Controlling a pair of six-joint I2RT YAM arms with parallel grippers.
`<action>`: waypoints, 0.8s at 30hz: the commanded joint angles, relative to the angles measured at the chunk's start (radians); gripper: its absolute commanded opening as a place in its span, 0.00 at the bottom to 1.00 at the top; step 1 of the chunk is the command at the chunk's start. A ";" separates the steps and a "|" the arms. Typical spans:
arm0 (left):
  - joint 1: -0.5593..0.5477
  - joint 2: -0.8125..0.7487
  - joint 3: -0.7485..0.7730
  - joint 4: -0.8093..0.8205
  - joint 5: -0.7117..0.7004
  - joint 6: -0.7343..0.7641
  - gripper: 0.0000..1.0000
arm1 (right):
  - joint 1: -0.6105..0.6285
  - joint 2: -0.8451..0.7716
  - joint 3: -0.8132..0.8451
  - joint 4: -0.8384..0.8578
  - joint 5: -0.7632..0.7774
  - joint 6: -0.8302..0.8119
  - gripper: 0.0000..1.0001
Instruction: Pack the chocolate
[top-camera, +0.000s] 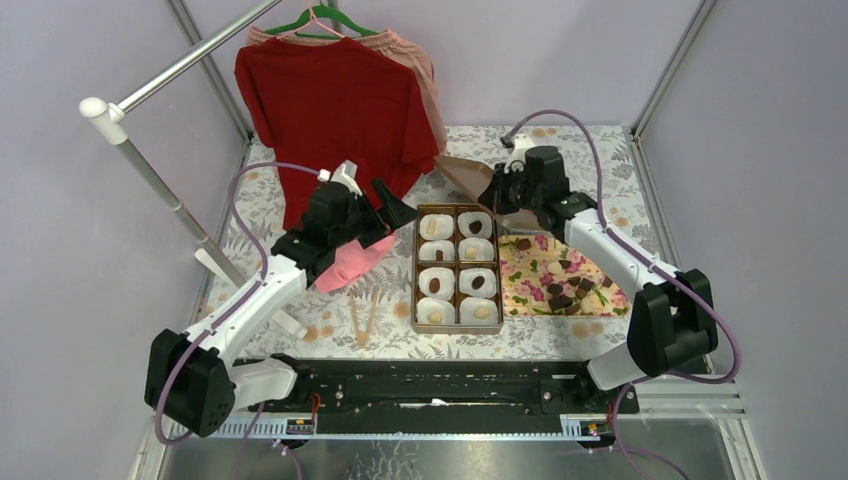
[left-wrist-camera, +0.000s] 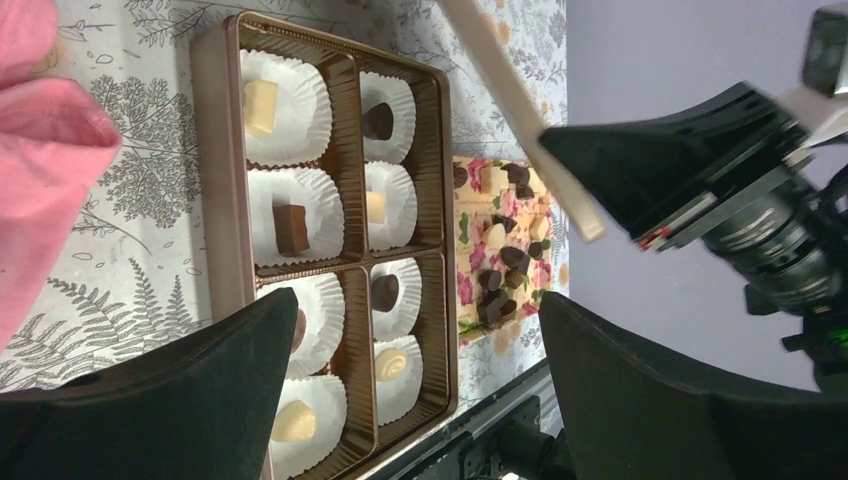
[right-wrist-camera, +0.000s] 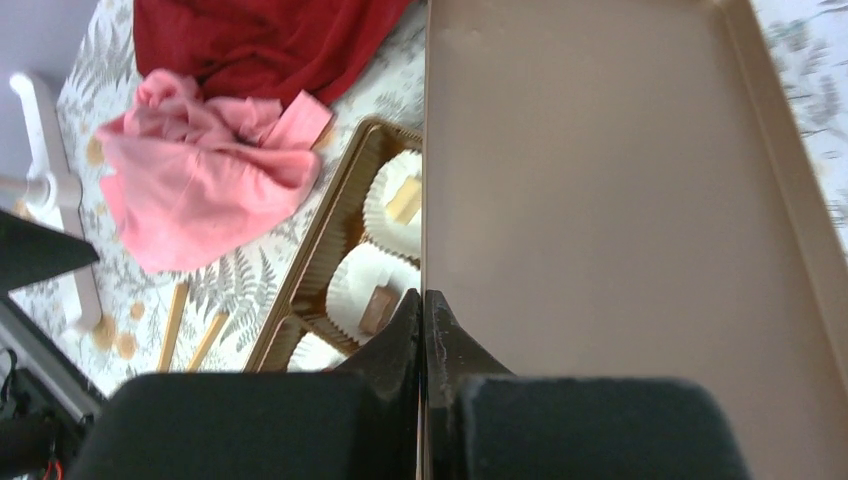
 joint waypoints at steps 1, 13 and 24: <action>-0.007 -0.001 -0.017 0.107 -0.036 -0.036 0.97 | 0.067 0.012 -0.014 0.072 0.017 -0.031 0.00; -0.023 0.140 -0.022 0.236 -0.063 -0.159 0.94 | 0.167 0.029 -0.067 0.086 0.038 -0.015 0.00; -0.028 0.336 0.033 0.324 -0.070 -0.250 0.85 | 0.220 0.021 -0.121 0.138 0.054 0.005 0.00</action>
